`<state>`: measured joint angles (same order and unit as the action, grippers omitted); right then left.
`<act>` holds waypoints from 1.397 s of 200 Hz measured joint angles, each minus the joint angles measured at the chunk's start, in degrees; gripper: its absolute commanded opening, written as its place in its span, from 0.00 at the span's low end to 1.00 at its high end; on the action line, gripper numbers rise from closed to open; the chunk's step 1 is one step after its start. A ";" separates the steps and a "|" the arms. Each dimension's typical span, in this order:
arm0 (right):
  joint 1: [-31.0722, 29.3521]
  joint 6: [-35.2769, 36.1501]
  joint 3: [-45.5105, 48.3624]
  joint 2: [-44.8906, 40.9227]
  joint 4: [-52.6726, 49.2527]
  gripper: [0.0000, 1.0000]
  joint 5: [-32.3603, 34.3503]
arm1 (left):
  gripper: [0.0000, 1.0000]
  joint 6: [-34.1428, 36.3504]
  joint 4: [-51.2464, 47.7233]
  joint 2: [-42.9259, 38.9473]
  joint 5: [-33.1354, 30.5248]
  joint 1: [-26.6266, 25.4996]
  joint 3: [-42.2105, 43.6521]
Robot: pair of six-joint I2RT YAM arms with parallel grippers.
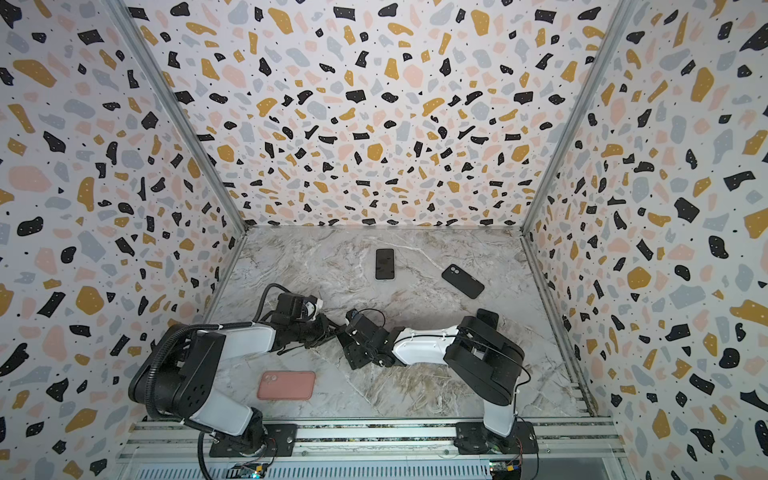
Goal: Put the phone into the phone case
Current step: 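Lift the black phone with the right gripper toward the table center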
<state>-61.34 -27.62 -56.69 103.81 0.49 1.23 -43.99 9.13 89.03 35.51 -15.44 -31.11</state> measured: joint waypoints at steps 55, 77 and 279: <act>0.17 0.20 0.42 -1.36 -1.75 0.80 -0.44 | 0.00 0.87 -0.46 -0.44 1.36 -0.09 -0.04; 0.11 1.46 0.42 -3.58 -2.32 0.83 0.33 | 0.00 1.14 -1.29 -0.87 1.55 -0.31 -0.59; 11.54 -18.16 16.35 -29.88 3.93 0.83 -8.04 | 0.00 -23.56 21.33 -5.25 -6.05 -0.76 1.81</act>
<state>-49.80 -45.78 -40.34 73.93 4.43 -6.81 -67.55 30.46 83.79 29.45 -16.21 -29.30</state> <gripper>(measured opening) 0.828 0.085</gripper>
